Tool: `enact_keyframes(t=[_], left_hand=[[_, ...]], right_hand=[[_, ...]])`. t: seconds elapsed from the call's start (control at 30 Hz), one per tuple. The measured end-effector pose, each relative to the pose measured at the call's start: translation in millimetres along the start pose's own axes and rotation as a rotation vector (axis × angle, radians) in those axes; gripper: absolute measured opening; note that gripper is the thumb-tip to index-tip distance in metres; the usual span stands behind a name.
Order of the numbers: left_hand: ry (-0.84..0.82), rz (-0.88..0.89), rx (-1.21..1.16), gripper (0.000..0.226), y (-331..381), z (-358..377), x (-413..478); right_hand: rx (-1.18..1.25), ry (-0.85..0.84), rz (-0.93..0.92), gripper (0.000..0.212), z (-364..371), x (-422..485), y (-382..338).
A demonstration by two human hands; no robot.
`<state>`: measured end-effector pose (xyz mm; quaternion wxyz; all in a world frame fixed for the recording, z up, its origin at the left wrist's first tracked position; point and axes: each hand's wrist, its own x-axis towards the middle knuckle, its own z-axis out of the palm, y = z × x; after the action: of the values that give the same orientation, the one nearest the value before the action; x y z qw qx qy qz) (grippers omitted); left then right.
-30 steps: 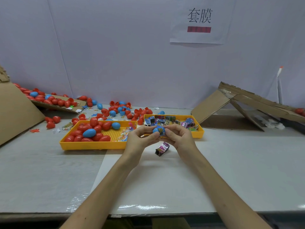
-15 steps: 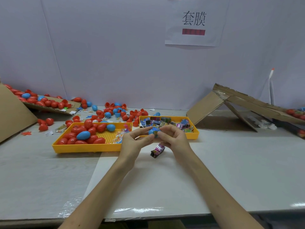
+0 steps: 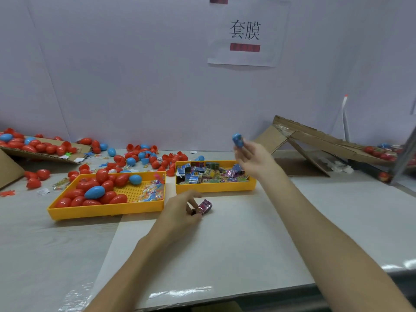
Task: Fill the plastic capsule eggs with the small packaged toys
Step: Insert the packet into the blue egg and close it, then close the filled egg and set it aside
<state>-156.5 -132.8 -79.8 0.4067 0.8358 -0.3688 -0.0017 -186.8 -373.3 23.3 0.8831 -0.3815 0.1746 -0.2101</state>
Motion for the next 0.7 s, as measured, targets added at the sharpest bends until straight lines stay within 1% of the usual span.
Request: enact_keyframes(t=[0.07, 0.1, 0.13, 0.17, 0.2, 0.27, 0.3, 0.33, 0.4, 0.47, 0.5, 0.53, 0.6, 0.7], left_hand=[[0.011, -0.002, -0.01, 0.043, -0.5, 1.5, 0.6], [0.017, -0.003, -0.005, 0.043, -0.5, 2.5, 1.0], [0.022, -0.006, 0.006, 0.043, -1.2, 3.5, 1.7], [0.028, -0.013, 0.017, 0.044, -1.7, 3.9, 2.1], [0.039, -0.02, 0.023, 0.045, -2.5, 4.2, 2.7], [0.062, -0.025, 0.021, 0.044, -4.1, 5.3, 3.4], [0.072, -0.024, 0.017, 0.044, -4.4, 6.0, 3.3], [0.08, -0.022, 0.015, 0.043, -4.5, 6.4, 2.9], [0.087, -0.018, 0.018, 0.043, -3.4, 6.8, 2.0], [0.092, -0.013, 0.025, 0.043, -1.9, 6.7, 0.9], [0.096, -0.009, 0.026, 0.043, -1.1, 6.5, 0.5], [0.1, -0.002, 0.025, 0.043, -0.8, 6.4, 0.6], [0.108, 0.005, 0.018, 0.043, -1.1, 6.4, 1.0], [0.115, -0.001, 0.009, 0.044, -1.5, 6.8, 1.4]], right_hand=[[0.192, 0.078, -0.155, 0.038, -4.1, 19.0, -41.8], [0.225, 0.121, -0.195, 0.046, -9.0, 26.4, -57.8], [0.196, 0.16, -0.201, 0.049, -14.4, 31.2, -67.2], [0.118, 0.197, -0.197, 0.045, -18.2, 32.0, -68.0], [0.02, 0.225, -0.197, 0.036, -20.2, 30.4, -61.3], [-0.15, 0.222, -0.18, 0.017, -22.7, 23.9, -32.7], [-0.248, 0.2, -0.162, 0.015, -22.7, 18.2, -15.5], [-0.387, 0.175, -0.151, 0.015, -22.2, 11.1, 2.0], [-0.763, 0.094, -0.142, 0.02, -22.6, -4.4, 34.1], [-1.15, -0.038, -0.171, 0.03, -23.2, -19.8, 61.1], [-1.279, -0.09, -0.183, 0.034, -23.0, -26.8, 71.8], [-1.352, -0.123, -0.192, 0.036, -23.3, -32.0, 80.5], [-1.411, -0.144, -0.21, 0.035, -24.0, -39.6, 92.1], [-1.389, -0.16, -0.224, 0.032, -26.9, -46.2, 96.9]])
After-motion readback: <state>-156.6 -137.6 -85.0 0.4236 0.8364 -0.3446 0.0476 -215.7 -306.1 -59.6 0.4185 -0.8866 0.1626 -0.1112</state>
